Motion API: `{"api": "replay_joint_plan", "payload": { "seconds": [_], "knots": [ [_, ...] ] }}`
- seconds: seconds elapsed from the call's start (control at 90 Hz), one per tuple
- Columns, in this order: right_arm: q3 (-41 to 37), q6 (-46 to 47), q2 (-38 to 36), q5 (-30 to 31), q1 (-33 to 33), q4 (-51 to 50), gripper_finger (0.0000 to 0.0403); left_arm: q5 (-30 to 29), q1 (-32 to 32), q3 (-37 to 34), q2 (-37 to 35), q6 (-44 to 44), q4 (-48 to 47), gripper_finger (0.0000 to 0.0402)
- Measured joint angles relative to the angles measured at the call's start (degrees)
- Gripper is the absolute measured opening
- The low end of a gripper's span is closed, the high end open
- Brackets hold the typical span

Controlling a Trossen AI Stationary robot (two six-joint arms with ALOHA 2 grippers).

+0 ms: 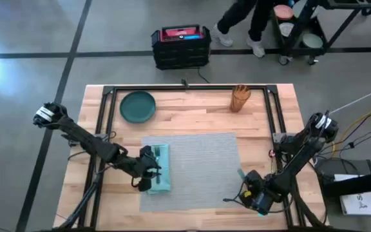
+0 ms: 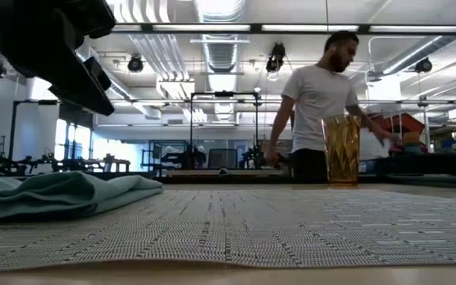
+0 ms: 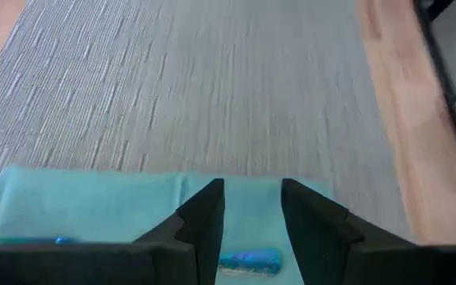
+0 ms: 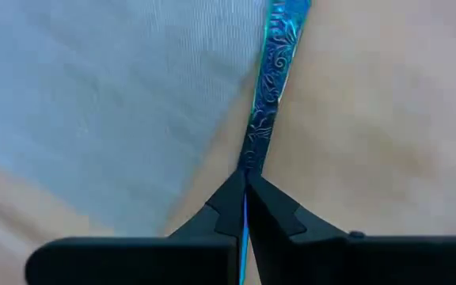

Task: Set table place
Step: Put the blue table knife on the right of the gray tablemat

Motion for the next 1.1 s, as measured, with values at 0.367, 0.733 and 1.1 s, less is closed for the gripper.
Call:
{"api": "replay_joint_plan", "payload": {
  "seconds": [0.367, 0.733, 1.1],
  "knots": [
    [-0.07, -0.61, 0.09, 2.81, -0.69, -0.49, 0.0003, 0.52, 3.50, 11.16, 19.44, 8.45, 8.53, 0.0114],
    [-0.13, 0.30, 0.13, 5.73, -0.83, -0.42, 0.0003, 2.65, 4.57, 24.92, 37.81, 7.95, -1.00, 0.0114],
    [-0.35, -2.11, 0.32, 12.42, -2.54, 0.68, 0.0003, 6.22, 2.38, 24.77, 33.76, 7.27, -15.96, 0.0114]
  ]
}}
